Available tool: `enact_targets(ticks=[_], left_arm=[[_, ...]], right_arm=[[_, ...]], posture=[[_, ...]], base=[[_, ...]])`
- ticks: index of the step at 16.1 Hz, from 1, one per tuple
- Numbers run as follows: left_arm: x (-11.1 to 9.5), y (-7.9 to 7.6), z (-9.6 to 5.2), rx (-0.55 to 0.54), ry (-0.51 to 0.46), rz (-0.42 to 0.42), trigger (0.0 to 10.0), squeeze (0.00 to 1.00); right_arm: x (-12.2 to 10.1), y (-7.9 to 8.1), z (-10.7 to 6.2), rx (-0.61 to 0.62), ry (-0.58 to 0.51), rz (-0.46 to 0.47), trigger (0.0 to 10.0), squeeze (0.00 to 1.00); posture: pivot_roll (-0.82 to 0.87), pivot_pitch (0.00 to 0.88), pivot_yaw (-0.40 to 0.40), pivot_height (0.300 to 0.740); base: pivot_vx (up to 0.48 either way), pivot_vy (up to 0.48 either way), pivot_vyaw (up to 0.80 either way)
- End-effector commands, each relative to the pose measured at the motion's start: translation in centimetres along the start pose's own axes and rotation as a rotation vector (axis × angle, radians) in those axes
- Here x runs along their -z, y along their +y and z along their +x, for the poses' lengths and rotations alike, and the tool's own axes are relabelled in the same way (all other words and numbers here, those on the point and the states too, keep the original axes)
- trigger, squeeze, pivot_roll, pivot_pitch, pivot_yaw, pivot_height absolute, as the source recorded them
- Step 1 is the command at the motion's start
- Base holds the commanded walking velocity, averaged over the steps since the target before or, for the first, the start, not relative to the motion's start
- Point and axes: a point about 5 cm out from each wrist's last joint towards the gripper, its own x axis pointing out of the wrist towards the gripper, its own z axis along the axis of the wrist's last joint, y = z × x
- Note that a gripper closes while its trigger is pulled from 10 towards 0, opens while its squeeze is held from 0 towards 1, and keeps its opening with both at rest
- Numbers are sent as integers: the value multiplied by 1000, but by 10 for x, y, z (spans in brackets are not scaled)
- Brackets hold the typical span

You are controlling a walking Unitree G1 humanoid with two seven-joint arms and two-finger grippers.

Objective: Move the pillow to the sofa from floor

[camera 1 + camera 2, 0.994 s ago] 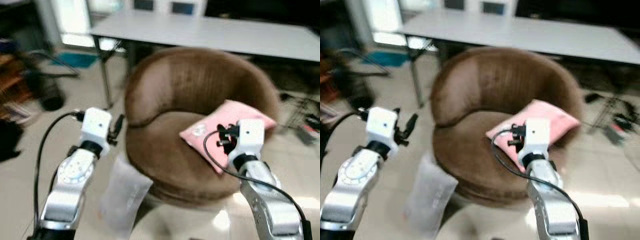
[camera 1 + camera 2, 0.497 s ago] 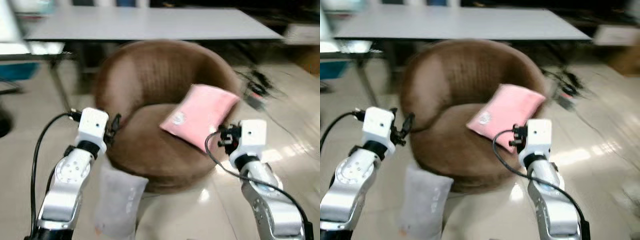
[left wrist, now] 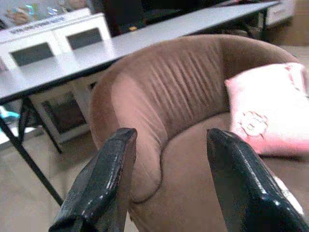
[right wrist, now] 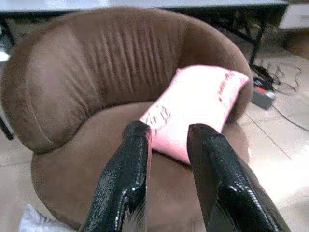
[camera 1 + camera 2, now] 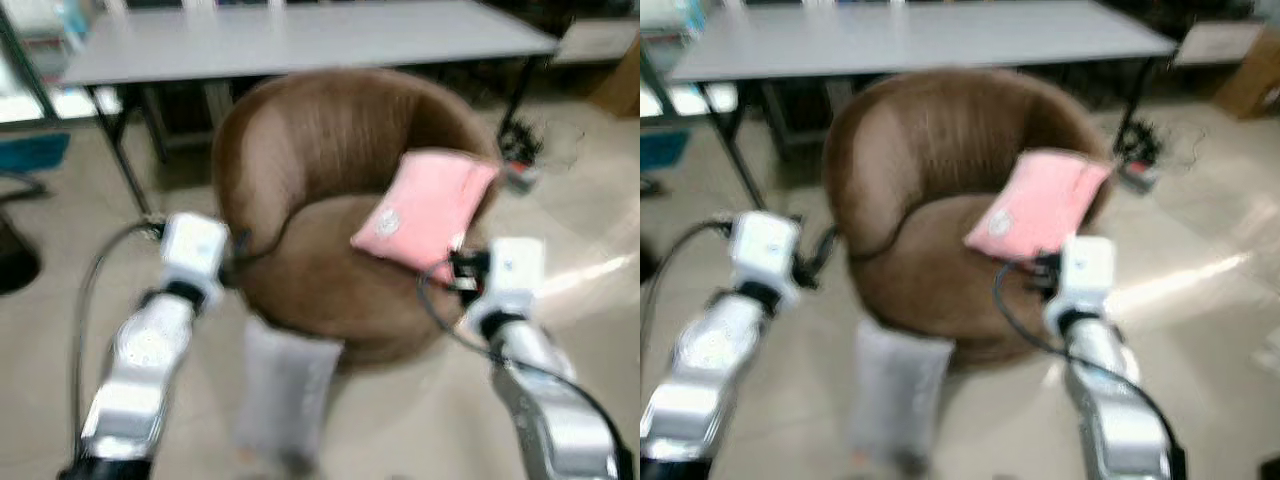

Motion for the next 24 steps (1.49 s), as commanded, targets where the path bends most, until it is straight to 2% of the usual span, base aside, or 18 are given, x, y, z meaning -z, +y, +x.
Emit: enact_targets(ticks=[1, 3, 7, 24], left_arm=[[-1, 6, 1, -14, 2, 17, 10000, 0], [-1, 7, 2, -7, 1, 20, 10000, 0], [-3, 6, 8, 10, -4, 22, 10000, 0], [0, 4, 13, 5, -15, 10, 10000, 0]], right_arm=[[-2, 3, -1, -6, -4, 9, 10000, 0], [0, 4, -2, 4, -1, 15, 10000, 0], [0, 1, -4, 27, -3, 22, 10000, 0], [-1, 2, -5, 26, 2, -7, 10000, 0]], posture=[[-71, 24, 9, 740], [-73, 22, 26, 740], [-82, 20, 48, 740], [-95, 8, 37, 740]], base=[[0, 390, 0], [0, 392, 0], [0, 393, -800], [0, 393, -800]])
